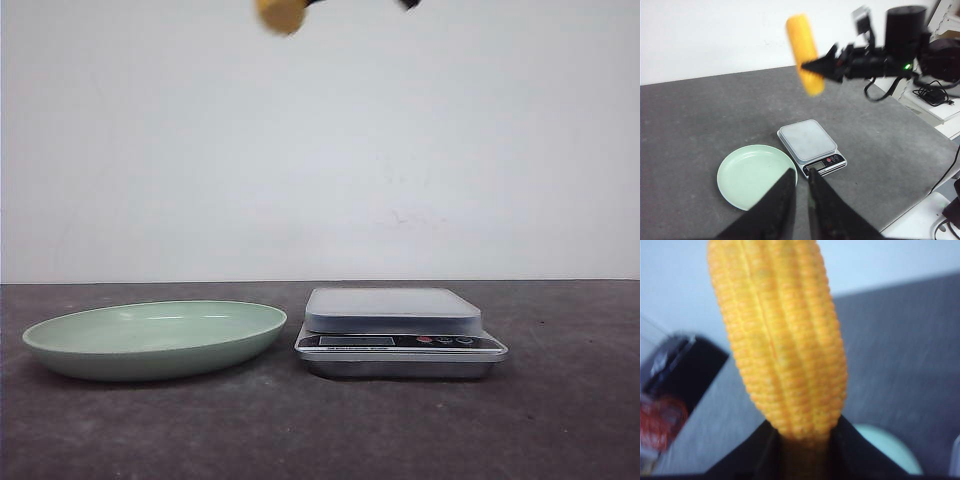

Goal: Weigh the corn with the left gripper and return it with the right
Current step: 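Lift the corn with the right gripper and carry it over the plate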

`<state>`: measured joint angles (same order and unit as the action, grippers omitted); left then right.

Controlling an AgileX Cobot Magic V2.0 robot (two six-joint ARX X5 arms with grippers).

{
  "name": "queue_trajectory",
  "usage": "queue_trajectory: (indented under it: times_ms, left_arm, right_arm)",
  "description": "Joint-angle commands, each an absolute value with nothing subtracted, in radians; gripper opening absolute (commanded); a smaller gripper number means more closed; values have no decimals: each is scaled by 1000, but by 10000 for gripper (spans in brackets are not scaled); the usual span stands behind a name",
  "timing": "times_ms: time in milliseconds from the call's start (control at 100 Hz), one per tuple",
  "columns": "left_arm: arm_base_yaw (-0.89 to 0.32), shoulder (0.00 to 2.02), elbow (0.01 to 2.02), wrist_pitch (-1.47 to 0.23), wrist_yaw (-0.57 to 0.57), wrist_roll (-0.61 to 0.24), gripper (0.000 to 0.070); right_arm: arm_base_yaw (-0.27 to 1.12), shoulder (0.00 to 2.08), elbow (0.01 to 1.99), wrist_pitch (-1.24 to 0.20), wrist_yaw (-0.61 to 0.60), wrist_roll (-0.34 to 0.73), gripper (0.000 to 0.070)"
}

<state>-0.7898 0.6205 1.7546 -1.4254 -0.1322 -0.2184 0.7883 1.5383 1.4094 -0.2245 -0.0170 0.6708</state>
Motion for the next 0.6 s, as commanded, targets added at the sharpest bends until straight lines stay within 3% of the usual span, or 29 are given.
queue_trajectory:
  times_ms: [0,590]
  left_arm:
    - [-798,626,1771,-1477,-135,-195,0]
    - [-798,626,1771,-1477,-131,-199,0]
  right_arm:
    - [815,1593,1423,-221,-9,714,0]
    - [886,2019,1423,-203,-139,1019,0]
